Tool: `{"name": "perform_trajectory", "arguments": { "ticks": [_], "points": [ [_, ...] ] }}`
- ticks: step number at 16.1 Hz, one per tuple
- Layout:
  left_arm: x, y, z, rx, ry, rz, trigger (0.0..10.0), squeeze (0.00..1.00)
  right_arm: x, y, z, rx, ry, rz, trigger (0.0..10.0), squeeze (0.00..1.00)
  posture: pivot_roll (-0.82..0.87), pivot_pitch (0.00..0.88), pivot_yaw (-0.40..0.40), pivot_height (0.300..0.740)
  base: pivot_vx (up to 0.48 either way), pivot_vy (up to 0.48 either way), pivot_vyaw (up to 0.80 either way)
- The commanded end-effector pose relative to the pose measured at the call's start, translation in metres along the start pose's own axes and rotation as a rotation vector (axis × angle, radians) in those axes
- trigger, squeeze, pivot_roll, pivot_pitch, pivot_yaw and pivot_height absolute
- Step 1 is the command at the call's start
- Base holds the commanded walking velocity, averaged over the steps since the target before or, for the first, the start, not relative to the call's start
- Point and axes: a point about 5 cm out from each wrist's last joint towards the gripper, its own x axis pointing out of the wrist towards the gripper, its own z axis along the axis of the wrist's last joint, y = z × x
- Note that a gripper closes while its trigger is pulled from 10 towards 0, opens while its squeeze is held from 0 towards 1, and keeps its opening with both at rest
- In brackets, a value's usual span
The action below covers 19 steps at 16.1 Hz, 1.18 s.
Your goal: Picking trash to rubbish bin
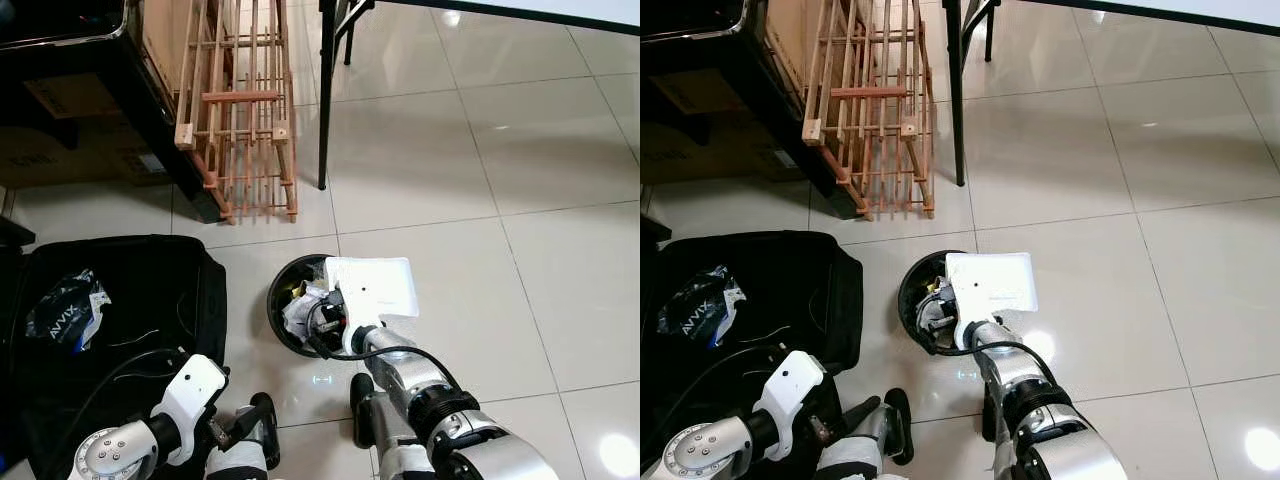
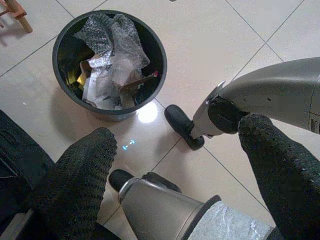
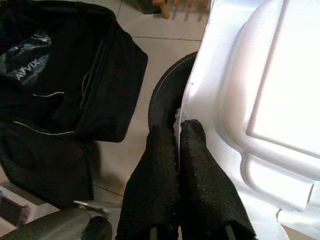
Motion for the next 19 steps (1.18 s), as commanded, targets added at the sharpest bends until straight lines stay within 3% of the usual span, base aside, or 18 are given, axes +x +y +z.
{"name": "perform_trajectory", "arguments": {
  "ticks": [1,5,13,19],
  "points": [
    [-0.002,-0.005,-0.013,-0.017,0.054,-0.007,10.0,0.00,0.004,0.026,-0.012,0.063,0.035,0.084,10.0,0.00,0.20,0.390,0.017,0.740,0.000,0.000,0.00],
    [-0.001,-0.004,-0.013,-0.015,0.056,-0.006,10.0,0.00,0.005,0.046,-0.016,0.067,0.048,0.187,10.0,0.00,0.20,0.389,0.016,0.740,0.000,0.000,0.00],
    [-0.002,-0.004,-0.013,-0.006,0.062,-0.002,10.0,0.00,0.010,0.070,0.003,0.284,-0.039,0.284,10.0,0.00,0.21,0.392,0.018,0.740,0.000,0.000,0.00],
    [-0.005,-0.004,-0.014,-0.006,0.068,0.004,10.0,0.00,0.009,0.078,-0.013,0.236,0.035,0.257,10.0,0.00,0.23,0.404,0.021,0.740,0.000,0.000,0.00]
  ]
}}
